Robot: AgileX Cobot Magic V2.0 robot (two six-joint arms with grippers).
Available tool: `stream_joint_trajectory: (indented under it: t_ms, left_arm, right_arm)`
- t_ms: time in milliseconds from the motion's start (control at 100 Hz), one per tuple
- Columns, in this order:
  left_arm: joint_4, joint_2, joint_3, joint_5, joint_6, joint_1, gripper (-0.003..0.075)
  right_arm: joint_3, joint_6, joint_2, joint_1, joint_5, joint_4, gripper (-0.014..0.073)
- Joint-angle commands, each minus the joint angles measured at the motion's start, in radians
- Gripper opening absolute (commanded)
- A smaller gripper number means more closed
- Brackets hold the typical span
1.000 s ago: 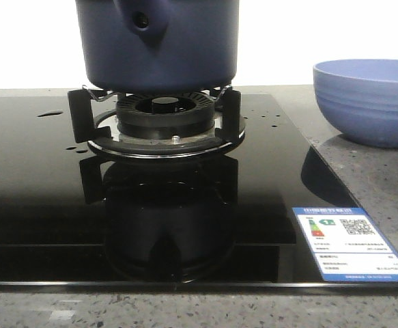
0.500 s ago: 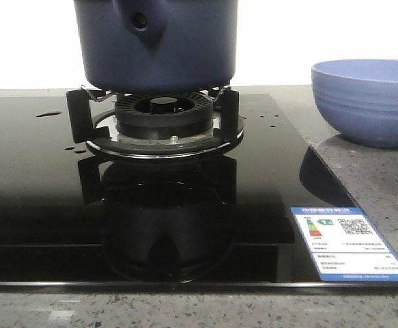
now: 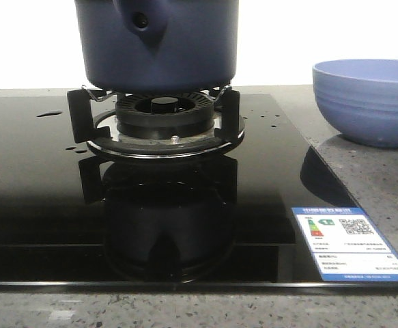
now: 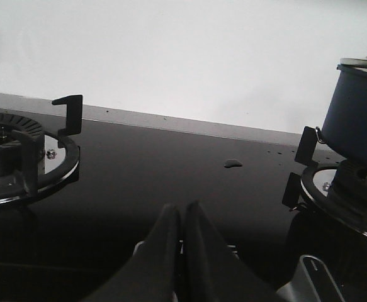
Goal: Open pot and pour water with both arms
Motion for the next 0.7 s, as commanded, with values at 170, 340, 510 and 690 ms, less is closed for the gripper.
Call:
stream_joint_trajectory:
  t_ms: [170,340,510,690]
  left_arm:
    - [0.000,-0.028,0.034,-0.075,-0.010,-0.008,-0.0019]
    - [0.000,-0.028,0.034,-0.075,-0.010,-0.008,-0.0019]
    - [0.000,-0.028,0.034,-0.075,-0.010,-0.008,-0.0019]
    - [0.000,-0.028,0.034,-0.075,-0.010,-0.008,-0.0019]
  right_arm:
    - [-0.027,-0.011,0.004,0.004,-0.046,0.022,-0.0067]
    - [-0.027,-0.011,0.004,0.004,-0.066,0.022,-0.0067]
    - [-0.027,0.092,0.001,0.004,-0.114,-0.045,-0.0067]
    - [-0.027,0.841,-0.014,0.004,-0.167,-0.766,-0.0067]
